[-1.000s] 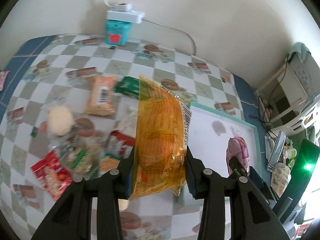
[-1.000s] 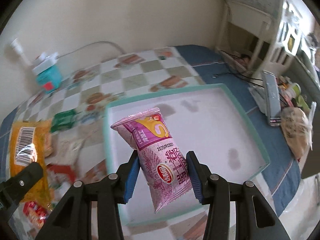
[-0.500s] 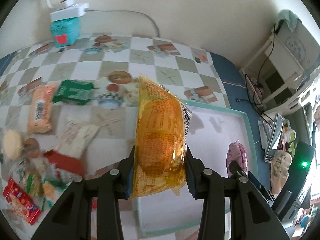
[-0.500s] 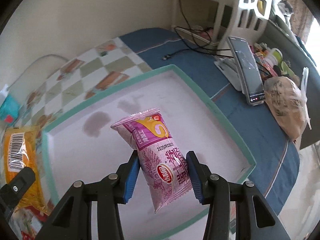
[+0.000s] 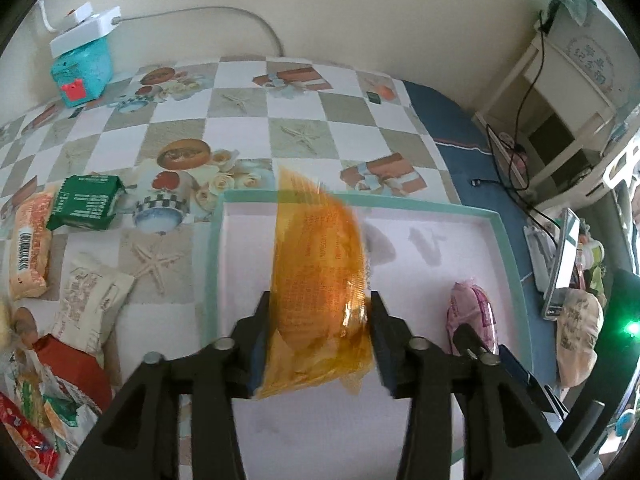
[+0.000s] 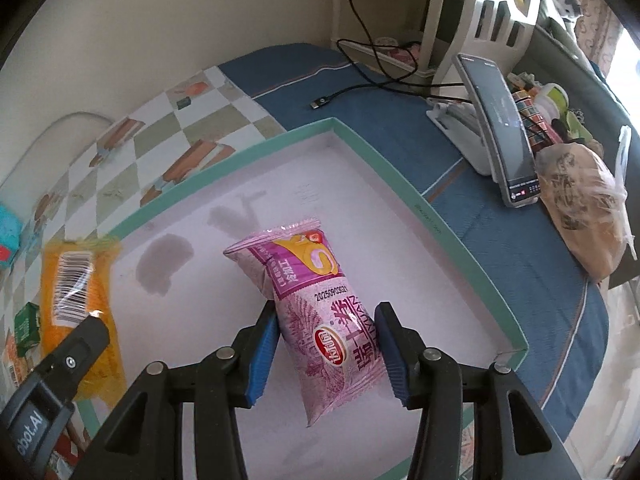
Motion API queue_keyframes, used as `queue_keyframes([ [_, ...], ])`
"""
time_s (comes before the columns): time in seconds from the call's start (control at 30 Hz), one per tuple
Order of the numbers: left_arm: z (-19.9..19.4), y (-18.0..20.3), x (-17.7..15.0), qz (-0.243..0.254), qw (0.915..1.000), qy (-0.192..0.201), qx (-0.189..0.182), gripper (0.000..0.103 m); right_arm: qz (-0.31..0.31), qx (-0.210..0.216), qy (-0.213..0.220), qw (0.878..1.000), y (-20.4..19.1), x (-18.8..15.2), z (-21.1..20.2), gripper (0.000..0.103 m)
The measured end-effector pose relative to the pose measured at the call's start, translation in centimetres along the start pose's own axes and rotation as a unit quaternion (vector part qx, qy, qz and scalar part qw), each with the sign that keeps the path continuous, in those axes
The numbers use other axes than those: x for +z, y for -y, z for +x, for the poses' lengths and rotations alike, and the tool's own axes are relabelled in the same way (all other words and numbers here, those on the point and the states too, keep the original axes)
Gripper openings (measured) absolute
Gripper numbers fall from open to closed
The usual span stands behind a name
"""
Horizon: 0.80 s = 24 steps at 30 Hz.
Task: Organize snacks
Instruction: 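Open the left tool over the tray while the right tool releases the pink bag inside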
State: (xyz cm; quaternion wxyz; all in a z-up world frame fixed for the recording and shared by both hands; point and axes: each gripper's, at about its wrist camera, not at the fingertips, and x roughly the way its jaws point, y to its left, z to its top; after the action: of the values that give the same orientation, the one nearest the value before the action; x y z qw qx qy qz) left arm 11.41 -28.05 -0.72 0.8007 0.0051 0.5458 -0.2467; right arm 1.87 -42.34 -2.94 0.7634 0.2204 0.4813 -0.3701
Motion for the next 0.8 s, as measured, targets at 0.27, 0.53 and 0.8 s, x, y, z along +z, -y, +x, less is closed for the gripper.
queue_keyframes([
  [0.27,-2.1,-2.7,0.6,-0.031,0.9987,0.016,0.037,0.086,-0.009,0.009,-0.002,1.0,-0.3,0.0,-0.9,0.084],
  [0.53,-3.4,-7.4,-0.1,-0.068,0.991,0.02,0.114,0.1,-0.004,0.018,0.006,1.0,-0.3,-0.3,-2.0,0.103],
  [0.8,-5.3,-10.4,-1.1,-0.101,0.9834,0.029,0.148,0.1,-0.008,0.057,0.008,0.998,-1.2,-1.3,-3.6,0.103],
])
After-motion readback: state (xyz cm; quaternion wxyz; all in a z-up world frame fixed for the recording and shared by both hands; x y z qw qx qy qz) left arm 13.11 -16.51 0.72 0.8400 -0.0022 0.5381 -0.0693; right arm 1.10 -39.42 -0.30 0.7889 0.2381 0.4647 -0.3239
